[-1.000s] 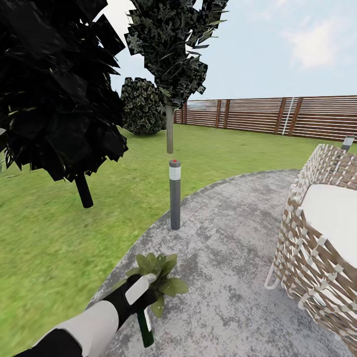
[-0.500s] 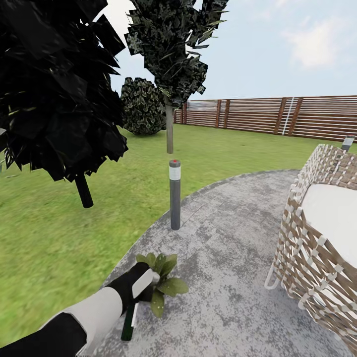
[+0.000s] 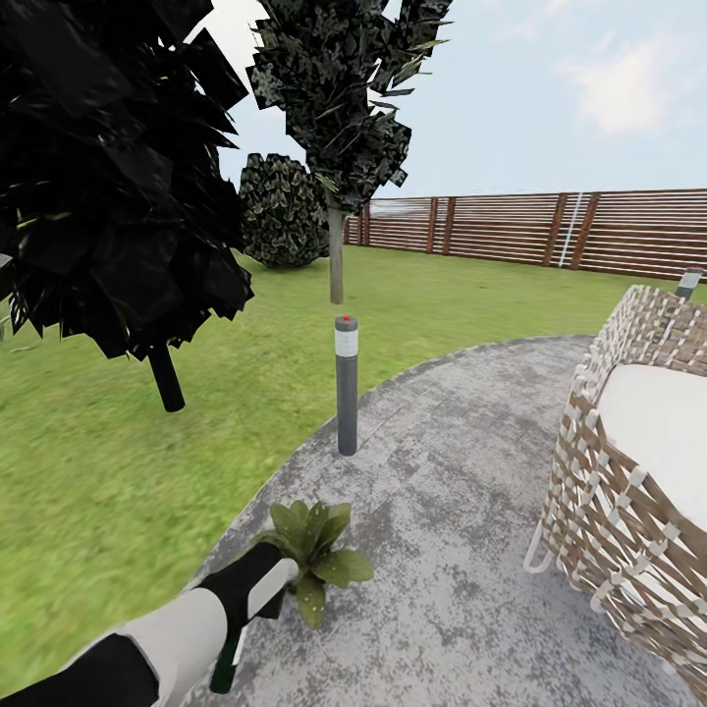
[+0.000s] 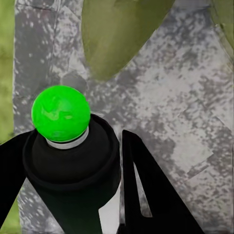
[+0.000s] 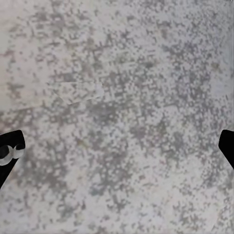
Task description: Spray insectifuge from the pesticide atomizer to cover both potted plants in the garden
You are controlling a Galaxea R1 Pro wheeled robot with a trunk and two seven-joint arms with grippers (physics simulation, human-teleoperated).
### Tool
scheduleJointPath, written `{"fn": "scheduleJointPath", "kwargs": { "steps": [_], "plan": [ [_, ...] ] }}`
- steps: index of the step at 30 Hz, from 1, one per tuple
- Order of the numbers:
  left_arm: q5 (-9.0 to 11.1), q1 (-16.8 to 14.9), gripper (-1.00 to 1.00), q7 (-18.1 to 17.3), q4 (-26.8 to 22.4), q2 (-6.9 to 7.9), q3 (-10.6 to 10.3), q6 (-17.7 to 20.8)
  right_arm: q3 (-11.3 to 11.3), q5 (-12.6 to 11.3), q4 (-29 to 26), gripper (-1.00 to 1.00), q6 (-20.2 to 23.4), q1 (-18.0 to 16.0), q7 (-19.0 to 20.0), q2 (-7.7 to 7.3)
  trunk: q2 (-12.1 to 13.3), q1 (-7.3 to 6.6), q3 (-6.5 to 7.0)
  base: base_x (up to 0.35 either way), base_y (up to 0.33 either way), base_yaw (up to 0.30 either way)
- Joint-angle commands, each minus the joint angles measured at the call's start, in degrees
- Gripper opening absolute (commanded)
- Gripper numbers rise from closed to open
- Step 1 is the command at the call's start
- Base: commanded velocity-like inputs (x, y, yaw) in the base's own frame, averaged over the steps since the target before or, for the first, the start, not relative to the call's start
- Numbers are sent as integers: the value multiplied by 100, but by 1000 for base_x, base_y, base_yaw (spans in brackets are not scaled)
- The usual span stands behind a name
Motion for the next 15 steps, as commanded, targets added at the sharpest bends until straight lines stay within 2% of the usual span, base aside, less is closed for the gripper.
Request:
{"fn": "scheduleJointPath", "kwargs": {
  "steps": [1,2,4,6,8,12,15],
  "plan": [
    [44,20,-100,-17,23,26,-49,-21,2,52,-3,100,-28,3,4,-6,-3,-1,-4,0,0,0],
    [41,71,-100,-103,61,95,-68,-150,0,63,29,100,-109,6,6,-9,-3,-1,-4,0,0,0],
    [48,185,-100,-236,116,270,-147,-550,1,85,274,100,-614,11,9,-14,-3,-1,-4,0,0,0],
    [45,289,-100,-354,133,358,-177,-711,3,105,368,100,-1148,121,10,-10,-3,-1,-4,0,0,0],
    [40,335,-100,-437,140,396,-192,-780,-1,97,368,100,-1481,309,10,-13,-3,-1,-4,0,0,0],
    [43,358,-100,-517,144,415,-186,-792,-3,93,350,100,-1677,478,10,-19,-3,-1,-4,0,0,0],
    [42,275,-100,-603,142,405,-182,-527,-4,73,334,100,-1721,528,4,-17,-3,-1,-4,0,0,0]
  ]
}}
